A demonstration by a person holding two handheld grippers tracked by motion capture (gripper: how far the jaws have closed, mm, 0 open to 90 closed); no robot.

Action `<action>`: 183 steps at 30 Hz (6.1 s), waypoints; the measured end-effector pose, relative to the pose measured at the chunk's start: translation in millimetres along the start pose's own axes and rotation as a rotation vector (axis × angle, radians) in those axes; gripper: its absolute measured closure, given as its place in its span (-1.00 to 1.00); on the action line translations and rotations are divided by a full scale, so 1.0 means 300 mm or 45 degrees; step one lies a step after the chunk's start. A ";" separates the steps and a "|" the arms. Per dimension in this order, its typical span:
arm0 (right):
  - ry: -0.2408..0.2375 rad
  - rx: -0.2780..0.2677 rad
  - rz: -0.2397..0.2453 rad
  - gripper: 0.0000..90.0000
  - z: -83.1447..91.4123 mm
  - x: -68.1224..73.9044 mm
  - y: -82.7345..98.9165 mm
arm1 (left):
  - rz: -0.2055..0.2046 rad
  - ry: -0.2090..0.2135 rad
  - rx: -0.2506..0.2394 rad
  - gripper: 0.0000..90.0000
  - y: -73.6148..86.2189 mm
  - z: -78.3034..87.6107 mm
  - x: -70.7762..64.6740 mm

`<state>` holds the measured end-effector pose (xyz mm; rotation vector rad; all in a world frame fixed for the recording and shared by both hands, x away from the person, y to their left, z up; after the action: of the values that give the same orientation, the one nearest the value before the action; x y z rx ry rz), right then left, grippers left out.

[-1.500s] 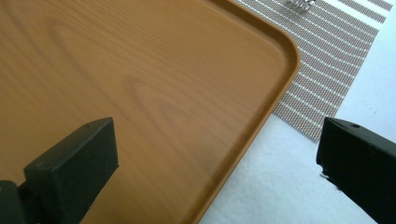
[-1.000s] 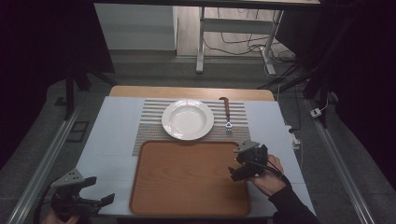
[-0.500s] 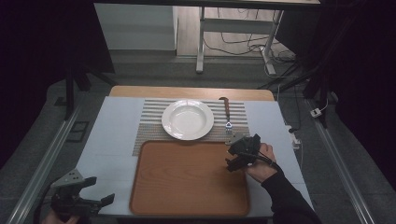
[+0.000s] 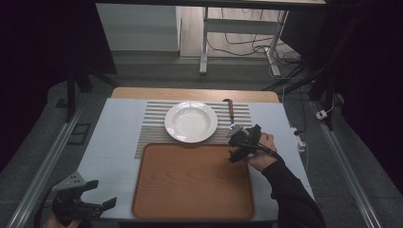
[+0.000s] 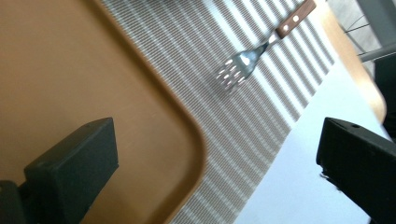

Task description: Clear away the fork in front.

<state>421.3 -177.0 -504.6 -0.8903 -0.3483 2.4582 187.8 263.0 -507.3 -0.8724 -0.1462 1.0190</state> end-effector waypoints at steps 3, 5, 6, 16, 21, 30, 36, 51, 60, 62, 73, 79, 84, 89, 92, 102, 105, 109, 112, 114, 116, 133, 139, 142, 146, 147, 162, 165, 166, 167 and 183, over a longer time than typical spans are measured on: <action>0.059 0.010 0.065 -1.00 -0.028 -0.030 -0.023 | -0.003 -0.002 0.001 -0.99 0.000 0.000 0.000; 0.088 0.018 0.101 -1.00 -0.040 -0.042 -0.031 | -0.003 -0.001 0.002 -0.99 0.000 0.000 0.000; 0.099 0.024 0.112 -0.99 -0.050 -0.047 -0.036 | -0.003 -0.002 0.001 -0.99 0.000 0.000 0.000; 0.157 0.079 0.291 -0.80 -0.136 -0.065 -0.067 | -0.004 -0.001 0.005 -0.99 0.001 0.000 0.000; 0.198 0.100 0.410 -0.51 -0.171 -0.049 -0.078 | -0.005 -0.004 0.007 -0.98 0.001 -0.001 -0.001; 0.267 0.146 0.571 0.37 -0.228 0.001 -0.073 | -0.010 -0.006 0.011 -0.98 0.002 -0.001 -0.003; 0.334 0.161 0.649 0.97 -0.254 0.020 -0.061 | -0.014 -0.008 0.012 -0.98 0.003 0.000 -0.004; 0.297 0.053 0.523 1.00 -0.129 -0.020 -0.066 | -0.031 -0.022 0.015 -1.00 0.002 -0.001 -0.009; 0.258 -0.030 0.427 1.00 -0.065 -0.021 -0.060 | -0.028 -0.020 0.010 -1.00 0.002 0.000 -0.010; 0.241 -0.061 0.384 1.00 -0.035 -0.017 -0.059 | -0.030 -0.018 0.007 -1.00 0.002 0.001 -0.010; 0.128 -0.206 0.253 1.00 0.058 0.006 -0.066 | -0.057 -0.008 0.012 -1.00 0.001 0.000 -0.017; 0.021 -0.303 0.116 1.00 0.113 0.013 -0.050 | -0.061 -0.004 0.015 -1.00 -0.002 -0.002 -0.019; -0.064 -0.381 -0.001 1.00 0.153 0.005 -0.036 | -0.058 0.042 -0.013 -1.00 -0.019 -0.009 -0.026; -0.221 -0.474 -0.146 1.00 0.198 -0.003 -0.012 | -0.087 0.101 0.003 -1.00 -0.054 -0.045 -0.052; -0.292 -0.516 -0.215 1.00 0.213 -0.004 0.002 | -0.121 0.132 0.019 -1.00 -0.075 -0.075 -0.066; -0.511 -0.631 -0.305 1.00 0.286 0.021 0.037 | -0.200 0.220 0.055 -1.00 -0.146 -0.172 -0.078; -0.556 -0.642 -0.314 1.00 0.299 0.033 0.043 | -0.240 0.236 0.060 -1.00 -0.178 -0.196 -0.087; -0.628 -0.673 -0.299 1.00 0.323 0.057 0.052 | -0.306 0.276 0.088 -1.00 -0.220 -0.227 -0.107; -0.657 -0.691 -0.302 1.00 0.339 0.074 0.055 | -0.351 0.294 0.103 -1.00 -0.260 -0.243 -0.123; -0.706 -0.707 -0.318 1.00 0.356 0.092 0.058 | -0.377 0.297 0.107 -1.00 -0.288 -0.253 -0.132; -0.721 -0.708 -0.314 1.00 0.362 0.098 0.060 | -0.393 0.303 0.103 -1.00 -0.318 -0.265 -0.141; -0.989 -0.792 -0.186 1.00 0.450 0.229 0.081 | -0.724 0.321 0.184 -1.00 -0.489 -0.408 -0.221; -1.083 -0.792 -0.100 1.00 0.471 0.283 0.086 | -0.855 0.400 0.235 -0.97 -0.494 -0.442 -0.251; -1.102 -0.791 -0.065 1.00 0.477 0.295 0.086 | -0.933 0.430 0.267 -0.89 -0.480 -0.453 -0.274; -1.160 -0.808 -0.024 1.00 0.489 0.311 0.087 | -1.072 0.448 0.312 -0.57 -0.460 -0.459 -0.299; -1.160 -0.808 -0.024 1.00 0.489 0.311 0.087 | -1.091 0.452 0.321 -0.57 -0.457 -0.461 -0.304; -1.256 -0.770 0.175 1.00 0.495 0.361 0.099 | -1.363 0.632 0.555 0.63 -0.391 -0.475 -0.359; -1.244 -0.756 0.191 0.95 0.487 0.364 0.104 | -1.413 0.655 0.580 0.72 -0.374 -0.476 -0.366; -1.240 -0.745 0.186 0.92 0.483 0.360 0.106 | -1.425 0.664 0.577 0.75 -0.371 -0.474 -0.366; -1.229 -0.746 0.170 0.89 0.478 0.357 0.107 | -1.412 0.667 0.582 0.76 -0.368 -0.473 -0.366; -0.820 -0.687 -0.283 -0.18 0.458 0.254 0.161 | -0.977 0.492 0.529 0.78 -0.360 -0.427 -0.294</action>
<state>263.3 -186.3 -460.2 -0.1852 -1.3015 2.4074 275.7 95.7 -493.1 -0.5378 0.0611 0.1399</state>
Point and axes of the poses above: each handheld gripper's, and its own axes: z roughly backward along the jaws, y roughly out of its underside, x roughly to its left, the point moved 4 cm from there along -z, roughly forward along the jaws, and after that the axes turned 1 degree about y, right-handed, at the moved point
